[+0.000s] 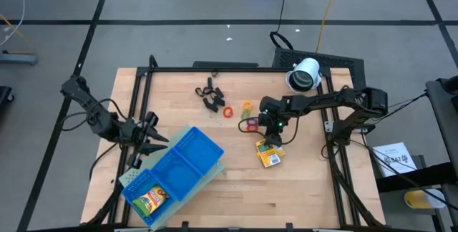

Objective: Pick & Place Office Desk Supplies
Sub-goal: Put the yellow crayon box into the bottom blue basket on the shelf

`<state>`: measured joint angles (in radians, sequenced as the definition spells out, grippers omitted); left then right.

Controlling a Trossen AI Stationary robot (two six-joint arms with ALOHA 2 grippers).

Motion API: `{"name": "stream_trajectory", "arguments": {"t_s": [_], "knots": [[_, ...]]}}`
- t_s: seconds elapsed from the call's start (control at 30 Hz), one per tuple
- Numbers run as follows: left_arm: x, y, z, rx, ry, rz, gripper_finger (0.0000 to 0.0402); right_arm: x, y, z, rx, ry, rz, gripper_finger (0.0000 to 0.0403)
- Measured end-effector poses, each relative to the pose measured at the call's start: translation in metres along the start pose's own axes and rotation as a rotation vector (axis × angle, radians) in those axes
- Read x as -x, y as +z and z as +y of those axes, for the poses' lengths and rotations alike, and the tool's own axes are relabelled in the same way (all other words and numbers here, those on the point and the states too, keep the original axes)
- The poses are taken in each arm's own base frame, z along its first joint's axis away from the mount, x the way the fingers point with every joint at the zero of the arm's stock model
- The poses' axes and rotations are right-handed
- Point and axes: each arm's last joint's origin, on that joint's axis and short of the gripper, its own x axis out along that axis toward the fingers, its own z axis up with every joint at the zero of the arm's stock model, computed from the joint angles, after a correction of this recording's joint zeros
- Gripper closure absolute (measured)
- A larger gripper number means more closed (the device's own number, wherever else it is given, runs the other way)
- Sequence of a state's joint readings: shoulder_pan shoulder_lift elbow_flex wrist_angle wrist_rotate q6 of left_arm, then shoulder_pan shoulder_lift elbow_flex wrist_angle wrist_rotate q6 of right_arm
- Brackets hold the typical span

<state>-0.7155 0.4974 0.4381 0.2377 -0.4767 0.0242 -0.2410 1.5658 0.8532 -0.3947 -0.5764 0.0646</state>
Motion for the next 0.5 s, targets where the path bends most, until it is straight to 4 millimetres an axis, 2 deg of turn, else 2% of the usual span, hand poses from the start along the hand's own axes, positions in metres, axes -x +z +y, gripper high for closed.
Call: {"name": "stream_trajectory", "arguments": {"t_s": [0.23,0.37,0.5], "knots": [[0.0000,-0.0001,0.0000,0.001,0.000,0.001,0.0311,0.0001,-0.0007,-0.0039,0.024,-0.137,0.002,0.0280],[0.0000,-0.0001,0.0000,0.003,0.000,0.001,0.0311,0.0003,-0.0030,-0.0043,0.011,-0.149,0.023,0.0283],[0.0000,-0.0001,0.0000,0.002,0.000,0.001,0.0311,0.0003,-0.0085,-0.0021,-0.023,-0.069,0.076,0.0277]]}}
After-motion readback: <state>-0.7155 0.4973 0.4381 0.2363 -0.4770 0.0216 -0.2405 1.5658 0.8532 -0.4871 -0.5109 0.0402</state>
